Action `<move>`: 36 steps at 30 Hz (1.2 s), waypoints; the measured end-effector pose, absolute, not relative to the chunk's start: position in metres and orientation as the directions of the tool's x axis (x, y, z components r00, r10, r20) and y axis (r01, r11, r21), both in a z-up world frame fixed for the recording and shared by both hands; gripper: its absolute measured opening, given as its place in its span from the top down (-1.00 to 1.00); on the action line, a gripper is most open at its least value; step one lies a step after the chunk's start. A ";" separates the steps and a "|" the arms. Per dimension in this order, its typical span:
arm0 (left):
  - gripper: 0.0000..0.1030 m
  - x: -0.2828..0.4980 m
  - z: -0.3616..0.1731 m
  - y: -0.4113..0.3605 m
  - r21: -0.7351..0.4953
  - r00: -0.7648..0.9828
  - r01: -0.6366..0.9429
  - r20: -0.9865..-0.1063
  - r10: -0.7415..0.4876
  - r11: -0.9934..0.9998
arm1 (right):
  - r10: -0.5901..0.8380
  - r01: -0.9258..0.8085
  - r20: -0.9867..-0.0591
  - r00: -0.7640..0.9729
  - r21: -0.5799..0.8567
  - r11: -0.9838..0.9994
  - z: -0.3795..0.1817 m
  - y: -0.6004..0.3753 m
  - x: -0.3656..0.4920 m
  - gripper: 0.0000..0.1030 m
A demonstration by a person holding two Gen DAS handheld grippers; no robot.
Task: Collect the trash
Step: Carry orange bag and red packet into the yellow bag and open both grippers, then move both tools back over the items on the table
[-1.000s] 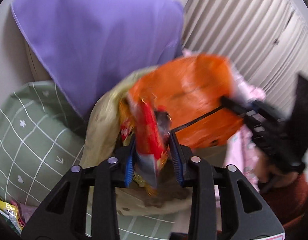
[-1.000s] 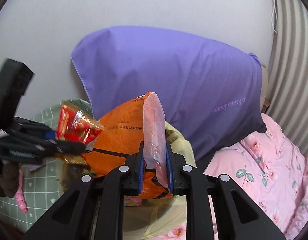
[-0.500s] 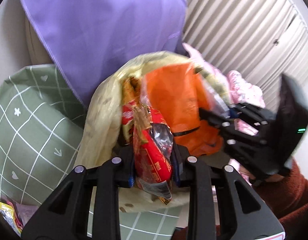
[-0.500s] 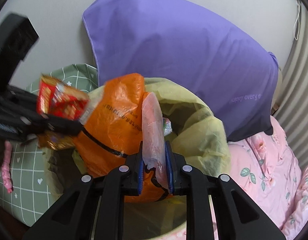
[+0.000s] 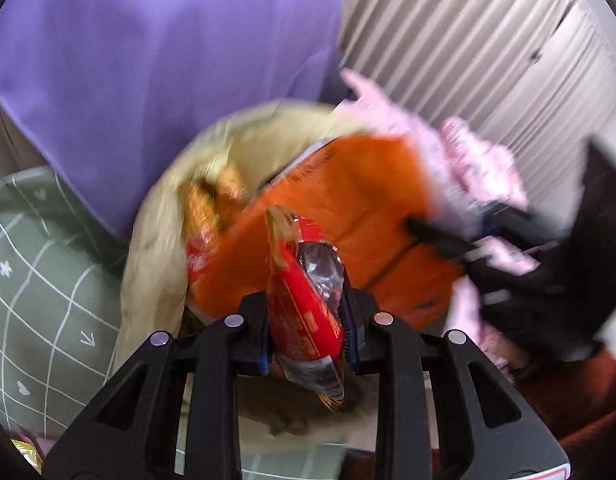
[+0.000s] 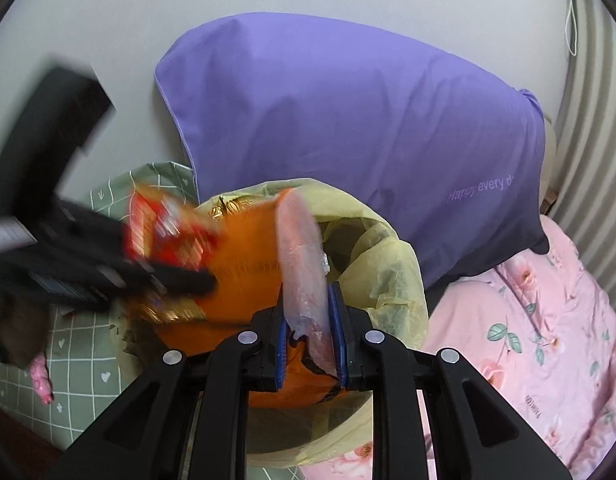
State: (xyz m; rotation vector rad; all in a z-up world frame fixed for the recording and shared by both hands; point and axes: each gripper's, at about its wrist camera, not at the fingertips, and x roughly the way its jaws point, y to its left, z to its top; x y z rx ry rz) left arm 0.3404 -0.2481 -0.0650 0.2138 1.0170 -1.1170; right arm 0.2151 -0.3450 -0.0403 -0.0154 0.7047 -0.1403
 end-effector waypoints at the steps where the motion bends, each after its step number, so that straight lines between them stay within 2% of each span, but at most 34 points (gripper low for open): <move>1: 0.53 0.342 -0.072 -0.251 -0.297 0.087 0.822 -0.777 -0.623 0.486 | -0.139 0.125 -0.652 0.746 -0.067 0.990 -0.044 -0.346 0.218 0.64; 8: 0.54 0.344 -0.087 -0.259 -0.239 0.116 0.834 -0.805 -0.582 0.497 | -0.173 0.127 -0.696 0.697 -0.118 0.985 -0.064 -0.342 0.237 0.64; 15: 0.53 0.335 -0.080 -0.243 -0.300 0.086 0.821 -0.776 -0.625 0.486 | -0.164 0.129 -0.684 0.711 -0.102 0.986 -0.063 -0.342 0.226 0.64; 18: 0.48 0.332 -0.075 -0.240 -0.341 0.071 0.811 -0.748 -0.659 0.475 | -0.163 0.141 -0.677 0.718 -0.089 0.986 -0.061 -0.344 0.219 0.64; 22: 0.28 0.332 -0.068 -0.230 -0.387 0.084 0.789 -0.702 -0.708 0.477 | -0.147 0.162 -0.670 0.728 -0.041 0.986 -0.059 -0.350 0.213 0.64; 24: 0.22 0.333 -0.064 -0.224 -0.408 0.097 0.774 -0.680 -0.727 0.485 | -0.139 0.169 -0.662 0.736 -0.019 0.985 -0.057 -0.353 0.210 0.55; 26: 0.09 0.334 -0.061 -0.218 -0.424 0.111 0.760 -0.661 -0.742 0.492 | -0.138 0.176 -0.655 0.743 -0.008 0.984 -0.055 -0.354 0.208 0.40; 28: 0.01 0.334 -0.057 -0.211 -0.422 0.144 0.750 -0.647 -0.749 0.509 | -0.138 0.176 -0.649 0.748 -0.007 0.984 -0.053 -0.353 0.205 0.36; 30: -0.05 0.331 -0.052 -0.200 -0.417 0.188 0.734 -0.634 -0.750 0.536 | -0.152 0.183 -0.639 0.754 -0.018 0.983 -0.050 -0.351 0.202 0.24; 32: -0.20 0.328 -0.046 -0.189 -0.427 0.222 0.715 -0.614 -0.758 0.554 | -0.165 0.195 -0.632 0.757 -0.022 0.981 -0.048 -0.349 0.198 0.18; 36: -0.22 0.326 -0.032 -0.166 -0.433 0.310 0.675 -0.568 -0.763 0.597 | -0.185 0.217 -0.612 0.769 -0.022 0.976 -0.040 -0.348 0.189 0.11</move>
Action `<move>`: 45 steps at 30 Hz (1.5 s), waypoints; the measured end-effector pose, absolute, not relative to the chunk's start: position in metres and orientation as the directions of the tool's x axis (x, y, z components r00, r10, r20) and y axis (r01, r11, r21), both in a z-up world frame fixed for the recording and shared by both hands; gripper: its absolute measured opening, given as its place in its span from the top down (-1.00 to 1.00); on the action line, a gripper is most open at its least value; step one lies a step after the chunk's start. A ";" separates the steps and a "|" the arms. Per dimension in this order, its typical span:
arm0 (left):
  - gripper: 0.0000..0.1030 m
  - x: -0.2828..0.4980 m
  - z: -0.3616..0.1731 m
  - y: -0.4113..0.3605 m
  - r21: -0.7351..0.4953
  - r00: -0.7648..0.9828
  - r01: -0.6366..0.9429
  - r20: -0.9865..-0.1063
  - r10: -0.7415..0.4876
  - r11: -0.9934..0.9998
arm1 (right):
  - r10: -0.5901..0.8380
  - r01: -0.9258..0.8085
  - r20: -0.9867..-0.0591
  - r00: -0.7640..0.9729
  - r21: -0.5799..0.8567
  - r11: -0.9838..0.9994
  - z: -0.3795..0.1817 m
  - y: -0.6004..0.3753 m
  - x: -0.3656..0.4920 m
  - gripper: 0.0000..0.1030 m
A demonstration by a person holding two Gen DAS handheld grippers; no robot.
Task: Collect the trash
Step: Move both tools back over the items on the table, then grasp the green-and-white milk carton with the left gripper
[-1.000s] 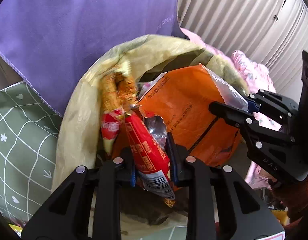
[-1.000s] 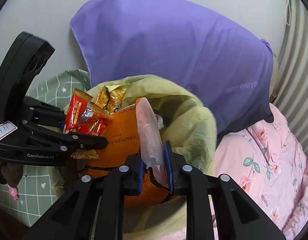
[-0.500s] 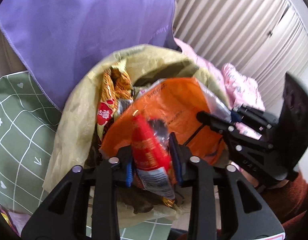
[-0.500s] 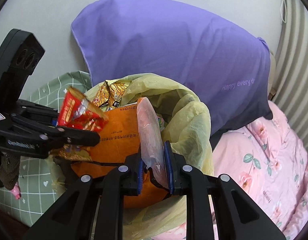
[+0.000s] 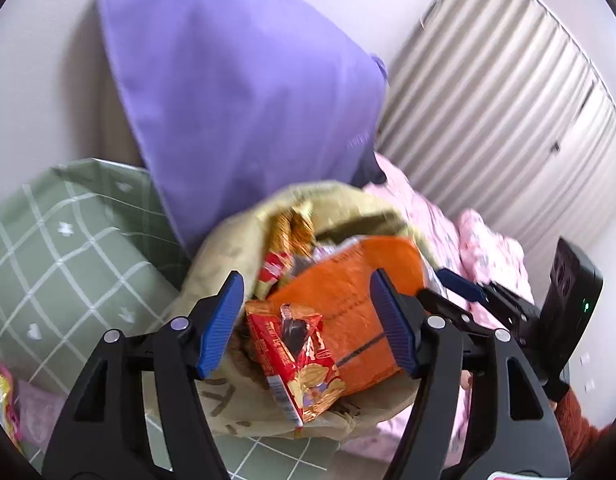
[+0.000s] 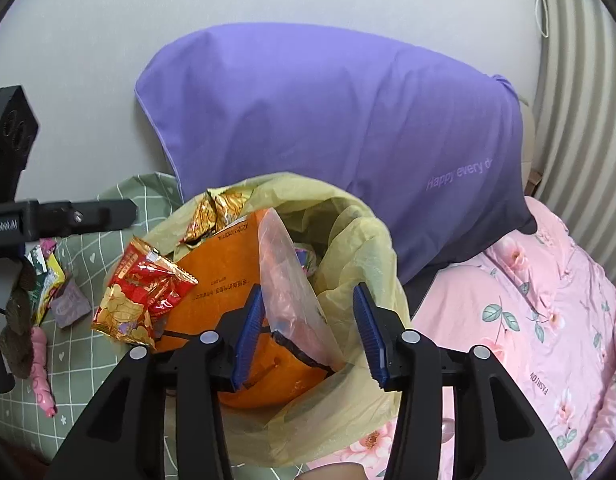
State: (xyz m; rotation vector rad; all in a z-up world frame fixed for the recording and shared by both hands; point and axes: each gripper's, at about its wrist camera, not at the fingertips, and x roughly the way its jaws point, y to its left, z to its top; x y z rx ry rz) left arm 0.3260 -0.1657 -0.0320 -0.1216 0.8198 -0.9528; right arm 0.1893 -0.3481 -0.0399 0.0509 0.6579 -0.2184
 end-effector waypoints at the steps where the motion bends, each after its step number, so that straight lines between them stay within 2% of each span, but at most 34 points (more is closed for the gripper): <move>1: -0.22 0.326 -0.029 -0.159 -0.433 0.330 0.666 -0.558 -0.761 0.607 | -0.193 0.225 -0.604 0.773 -0.023 0.974 -0.038 -0.348 0.187 0.11; 6: -0.22 0.325 -0.024 -0.125 -0.439 0.394 0.620 -0.542 -0.742 0.650 | -0.219 0.261 -0.558 0.800 -0.004 0.965 -0.022 -0.348 0.177 0.11; 12: -0.22 0.319 -0.028 -0.072 -0.417 0.463 0.571 -0.548 -0.696 0.708 | -0.165 0.232 -0.510 0.844 0.069 0.970 -0.005 -0.343 0.171 0.11; 18: -0.23 0.310 -0.041 -0.011 -0.320 0.576 0.482 -0.585 -0.570 0.816 | 0.011 0.042 -0.503 0.864 0.093 0.995 -0.006 -0.304 0.187 0.10; 21: -0.23 0.306 -0.050 0.034 -0.280 0.637 0.395 -0.604 -0.480 0.875 | 0.090 -0.050 -0.537 0.839 0.089 0.995 -0.013 -0.280 0.199 0.11; 28: -0.29 0.295 -0.071 0.116 -0.274 0.681 0.252 -0.631 -0.372 0.928 | 0.208 -0.202 -0.585 0.784 0.077 0.976 -0.029 -0.228 0.222 0.10; 31: -0.30 0.298 -0.082 0.121 -0.241 0.647 0.264 -0.674 -0.356 0.934 | 0.236 -0.238 -0.589 0.773 0.076 0.968 -0.033 -0.212 0.227 0.10; 36: -0.33 0.305 -0.092 0.128 -0.254 0.639 0.252 -0.681 -0.358 0.934 | 0.255 -0.282 -0.609 0.751 0.053 0.958 -0.042 -0.192 0.231 0.10; 45: -0.36 0.347 -0.108 0.092 -0.117 0.567 0.361 -0.760 -0.317 0.925 | 0.262 -0.332 -0.670 0.695 0.023 0.943 -0.065 -0.180 0.232 0.10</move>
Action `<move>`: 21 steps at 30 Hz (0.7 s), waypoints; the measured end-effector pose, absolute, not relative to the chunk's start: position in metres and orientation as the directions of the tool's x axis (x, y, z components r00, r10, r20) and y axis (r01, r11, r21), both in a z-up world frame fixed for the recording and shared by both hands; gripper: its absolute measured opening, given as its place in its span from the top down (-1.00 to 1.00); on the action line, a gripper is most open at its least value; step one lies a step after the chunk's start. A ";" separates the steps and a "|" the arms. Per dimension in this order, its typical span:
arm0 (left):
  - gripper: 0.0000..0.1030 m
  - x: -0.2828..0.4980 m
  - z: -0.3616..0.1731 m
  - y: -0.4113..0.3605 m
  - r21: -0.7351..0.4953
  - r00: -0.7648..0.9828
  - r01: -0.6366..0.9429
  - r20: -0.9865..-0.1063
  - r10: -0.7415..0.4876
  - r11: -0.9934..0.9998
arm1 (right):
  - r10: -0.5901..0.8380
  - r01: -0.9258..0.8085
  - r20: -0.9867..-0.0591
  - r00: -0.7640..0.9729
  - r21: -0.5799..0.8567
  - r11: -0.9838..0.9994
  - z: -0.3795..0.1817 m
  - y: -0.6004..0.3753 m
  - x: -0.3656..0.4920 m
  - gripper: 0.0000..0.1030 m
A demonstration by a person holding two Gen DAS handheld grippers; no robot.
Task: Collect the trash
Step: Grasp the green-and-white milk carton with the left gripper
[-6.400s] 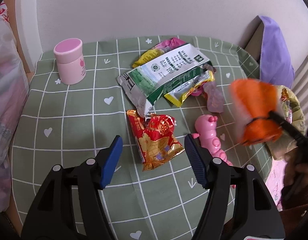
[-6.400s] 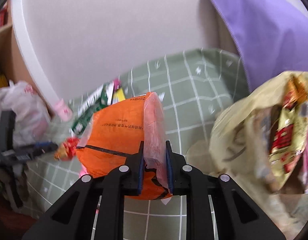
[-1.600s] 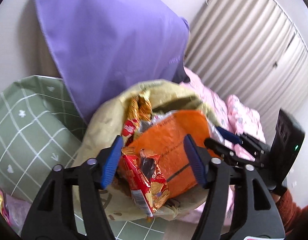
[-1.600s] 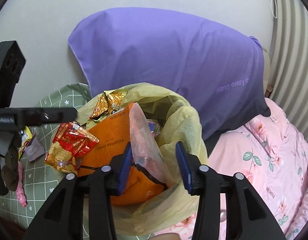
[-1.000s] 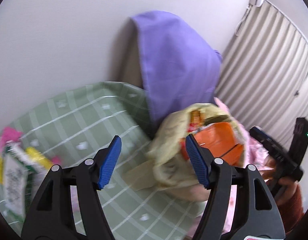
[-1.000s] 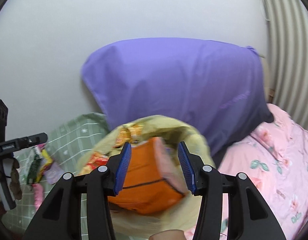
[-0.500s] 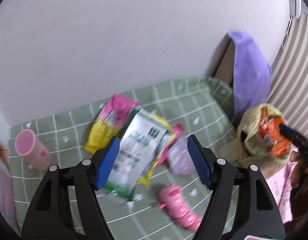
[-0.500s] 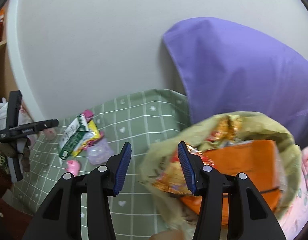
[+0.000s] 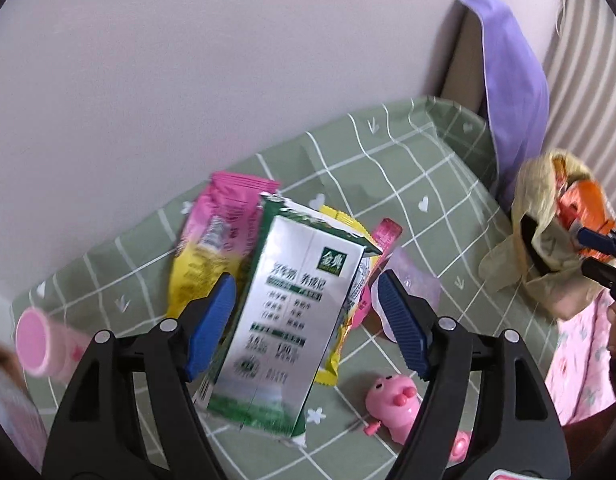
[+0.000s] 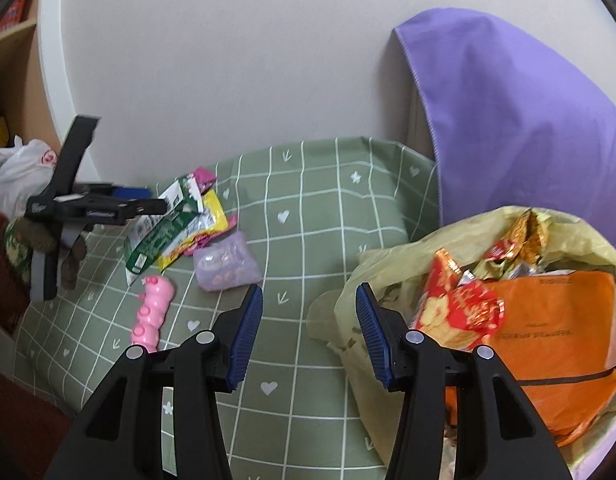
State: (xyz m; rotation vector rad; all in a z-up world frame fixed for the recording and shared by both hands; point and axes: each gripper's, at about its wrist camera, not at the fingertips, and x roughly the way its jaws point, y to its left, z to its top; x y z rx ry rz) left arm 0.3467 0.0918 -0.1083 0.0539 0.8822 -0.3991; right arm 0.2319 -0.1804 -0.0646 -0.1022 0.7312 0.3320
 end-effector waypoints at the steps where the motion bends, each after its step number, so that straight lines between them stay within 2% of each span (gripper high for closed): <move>1: -0.36 0.351 -0.111 0.086 -0.100 0.559 0.363 -0.772 -0.303 0.926 | 0.268 -0.337 -0.674 0.689 0.029 0.941 -0.066 -0.179 0.233 0.10; 3: -0.35 0.362 -0.117 0.081 -0.084 0.544 0.348 -0.793 -0.274 0.934 | 0.283 -0.349 -0.681 0.676 0.042 0.936 -0.070 -0.174 0.235 0.10; 4: -0.23 0.366 -0.119 0.082 -0.103 0.528 0.328 -0.804 -0.273 0.939 | 0.292 -0.357 -0.683 0.669 0.050 0.933 -0.073 -0.170 0.237 0.10; 6: -0.21 0.370 -0.118 0.090 -0.162 0.507 0.266 -0.815 -0.281 0.950 | 0.316 -0.373 -0.690 0.651 0.072 0.925 -0.077 -0.164 0.242 0.10; 9: -0.15 0.351 -0.104 0.102 -0.227 0.537 0.212 -0.786 -0.307 0.951 | 0.361 -0.403 -0.699 0.618 0.114 0.908 -0.087 -0.150 0.251 0.10; 17: -0.11 0.266 -0.074 0.152 -0.391 0.683 0.017 -0.667 -0.296 0.920 | 0.494 -0.356 -0.752 0.438 0.359 0.863 -0.140 -0.111 0.292 0.10; 21: -0.07 0.245 -0.073 0.157 -0.384 0.678 0.008 -0.676 -0.287 0.923 | 0.506 -0.327 -0.761 0.407 0.396 0.858 -0.155 -0.092 0.309 0.11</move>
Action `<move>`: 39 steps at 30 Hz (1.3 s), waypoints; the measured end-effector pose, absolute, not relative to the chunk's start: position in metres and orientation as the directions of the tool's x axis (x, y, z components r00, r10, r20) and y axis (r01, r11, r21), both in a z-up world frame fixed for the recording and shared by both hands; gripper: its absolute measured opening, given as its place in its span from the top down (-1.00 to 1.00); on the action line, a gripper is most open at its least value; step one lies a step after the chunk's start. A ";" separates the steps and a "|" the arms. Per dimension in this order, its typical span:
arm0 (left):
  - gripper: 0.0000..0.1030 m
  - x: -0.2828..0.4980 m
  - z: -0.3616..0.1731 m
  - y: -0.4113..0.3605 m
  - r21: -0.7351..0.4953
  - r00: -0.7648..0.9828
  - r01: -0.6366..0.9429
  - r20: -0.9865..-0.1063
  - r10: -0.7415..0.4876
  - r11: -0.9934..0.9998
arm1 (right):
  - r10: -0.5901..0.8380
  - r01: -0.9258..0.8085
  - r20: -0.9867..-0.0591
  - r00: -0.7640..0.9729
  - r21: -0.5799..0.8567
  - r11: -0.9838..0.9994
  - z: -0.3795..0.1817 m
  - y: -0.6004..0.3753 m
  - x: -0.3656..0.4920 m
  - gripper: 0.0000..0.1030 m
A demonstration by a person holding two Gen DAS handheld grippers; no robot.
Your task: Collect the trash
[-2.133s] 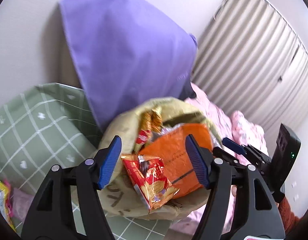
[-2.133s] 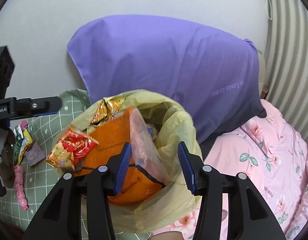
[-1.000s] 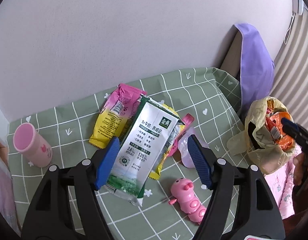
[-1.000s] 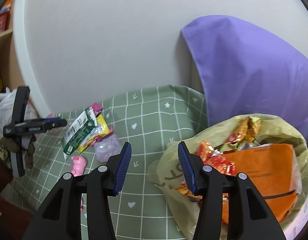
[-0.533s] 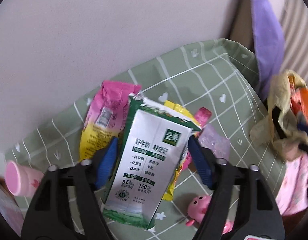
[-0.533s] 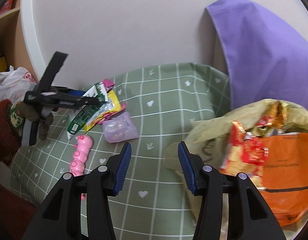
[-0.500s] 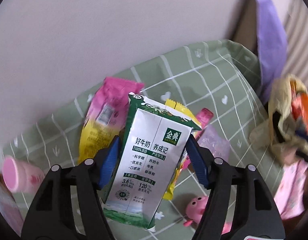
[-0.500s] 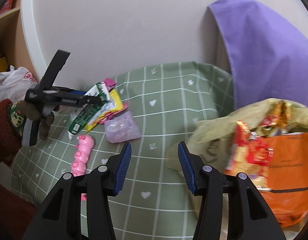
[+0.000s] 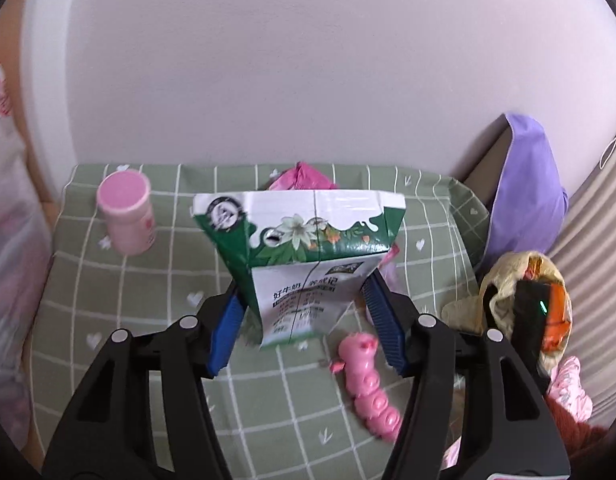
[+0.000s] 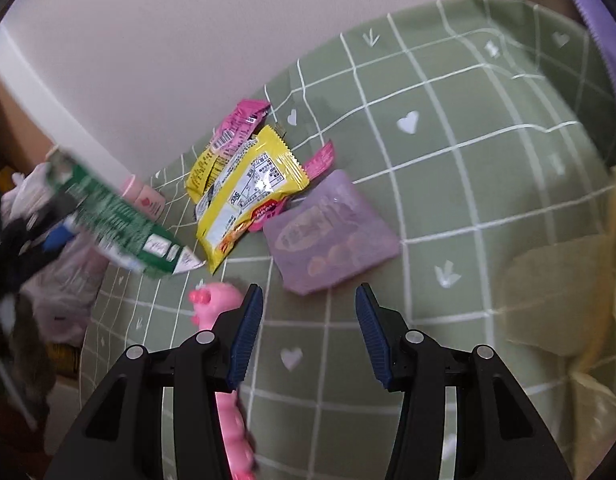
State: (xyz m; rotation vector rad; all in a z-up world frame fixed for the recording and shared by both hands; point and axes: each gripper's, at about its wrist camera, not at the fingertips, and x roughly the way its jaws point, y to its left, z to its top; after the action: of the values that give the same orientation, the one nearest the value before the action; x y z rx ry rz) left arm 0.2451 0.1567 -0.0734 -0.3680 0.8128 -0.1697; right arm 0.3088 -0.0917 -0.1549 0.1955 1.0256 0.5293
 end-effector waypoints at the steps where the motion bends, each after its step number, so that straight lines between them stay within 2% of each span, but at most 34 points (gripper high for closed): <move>1: -0.07 0.240 -0.072 0.158 -0.375 0.676 0.008 -0.681 -0.281 0.927 | 0.505 -0.323 -0.763 0.404 0.398 0.859 -0.157 -0.087 0.313 0.11; 7: -0.06 0.232 -0.068 0.171 -0.388 0.680 -0.015 -0.680 -0.274 0.922 | 0.457 -0.301 -0.766 0.452 0.352 0.886 -0.167 -0.069 0.344 0.30; 8: -0.06 0.233 -0.066 0.171 -0.384 0.684 -0.015 -0.678 -0.271 0.923 | 0.453 -0.300 -0.766 0.456 0.347 0.888 -0.166 -0.068 0.349 0.41; 9: -0.06 0.232 -0.066 0.170 -0.381 0.686 -0.014 -0.676 -0.269 0.924 | 0.453 -0.297 -0.765 0.459 0.348 0.889 -0.166 -0.068 0.354 0.61; 12: -0.06 0.233 -0.064 0.169 -0.359 0.695 -0.008 -0.673 -0.253 0.933 | 0.496 -0.290 -0.745 0.446 0.404 0.868 -0.163 -0.074 0.361 0.88; 17: -0.06 0.238 -0.062 0.174 -0.360 0.709 -0.017 -0.662 -0.243 0.933 | 0.506 -0.335 -0.718 0.478 0.383 0.861 -0.143 -0.088 0.343 0.93; 24: -0.05 0.247 -0.067 0.173 -0.361 0.685 -0.023 -0.685 -0.248 0.932 | 0.476 -0.405 -0.738 0.478 0.296 0.865 -0.134 -0.102 0.313 0.90; 29: -0.05 0.246 -0.057 0.165 -0.370 0.685 0.016 -0.672 -0.279 0.929 | 0.546 -0.359 -0.727 0.417 0.420 0.833 -0.150 -0.115 0.299 0.90; 33: -0.05 0.247 -0.042 0.153 -0.328 0.671 0.049 -0.689 -0.274 0.943 | 0.513 -0.343 -0.763 0.394 0.395 0.852 -0.161 -0.101 0.299 0.90; 36: -0.05 0.245 -0.036 0.149 -0.316 0.658 0.061 -0.701 -0.276 0.947 | 0.533 -0.350 -0.734 0.421 0.411 0.842 -0.156 -0.093 0.297 0.90; 38: -0.05 0.243 -0.035 0.150 -0.322 0.641 0.059 -0.714 -0.283 0.945 | 0.509 -0.365 -0.722 0.469 0.366 0.856 -0.147 -0.089 0.295 0.90; 39: -0.05 0.243 -0.035 0.150 -0.329 0.628 0.056 -0.723 -0.289 0.943 | 0.474 -0.390 -0.721 0.505 0.300 0.871 -0.141 -0.087 0.292 0.90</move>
State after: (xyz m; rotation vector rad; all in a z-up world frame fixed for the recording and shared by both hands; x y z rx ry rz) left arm 0.2431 0.1502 -0.0354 -0.2879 0.8725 -0.2010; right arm 0.2920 -0.0869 -0.1413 0.1029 0.9013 0.5224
